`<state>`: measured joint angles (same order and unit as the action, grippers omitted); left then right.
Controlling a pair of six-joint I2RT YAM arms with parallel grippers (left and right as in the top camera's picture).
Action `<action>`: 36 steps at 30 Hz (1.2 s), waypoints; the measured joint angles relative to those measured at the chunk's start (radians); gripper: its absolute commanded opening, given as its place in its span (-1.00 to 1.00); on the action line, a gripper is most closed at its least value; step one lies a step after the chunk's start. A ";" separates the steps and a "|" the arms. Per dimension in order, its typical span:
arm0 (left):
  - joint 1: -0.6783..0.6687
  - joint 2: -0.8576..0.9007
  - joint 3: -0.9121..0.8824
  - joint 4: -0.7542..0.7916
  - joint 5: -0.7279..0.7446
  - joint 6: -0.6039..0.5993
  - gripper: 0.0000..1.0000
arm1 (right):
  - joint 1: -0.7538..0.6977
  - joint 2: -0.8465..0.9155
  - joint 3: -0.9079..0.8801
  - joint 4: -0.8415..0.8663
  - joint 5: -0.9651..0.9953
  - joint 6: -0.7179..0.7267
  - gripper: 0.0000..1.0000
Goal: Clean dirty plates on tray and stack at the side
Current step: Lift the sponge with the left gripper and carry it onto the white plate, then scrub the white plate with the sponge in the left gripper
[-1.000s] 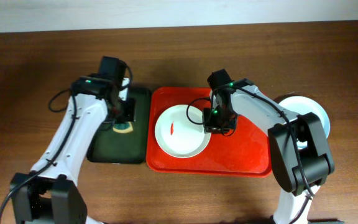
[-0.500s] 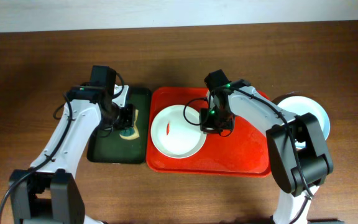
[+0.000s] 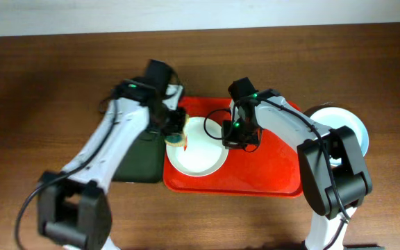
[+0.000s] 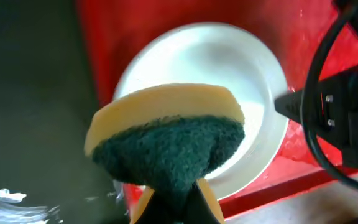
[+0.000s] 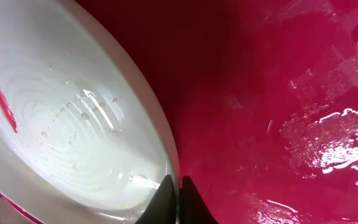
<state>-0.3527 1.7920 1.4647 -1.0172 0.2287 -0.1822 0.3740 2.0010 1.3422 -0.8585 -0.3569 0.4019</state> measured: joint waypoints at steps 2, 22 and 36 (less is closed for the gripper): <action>-0.032 0.063 -0.004 0.020 0.000 -0.022 -1.00 | 0.000 0.000 0.000 0.000 0.000 0.003 -0.92; -0.032 0.252 -0.055 0.177 -0.007 -0.039 -1.00 | 0.000 0.000 -0.004 0.001 0.000 0.006 -0.92; -0.016 0.224 -0.151 0.277 0.187 -0.039 -1.00 | 0.000 0.000 -0.006 0.003 0.015 0.006 -0.92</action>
<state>-0.3683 2.0163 1.3136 -0.7403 0.4156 -0.2214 0.3740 2.0010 1.3365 -0.8551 -0.3420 0.4076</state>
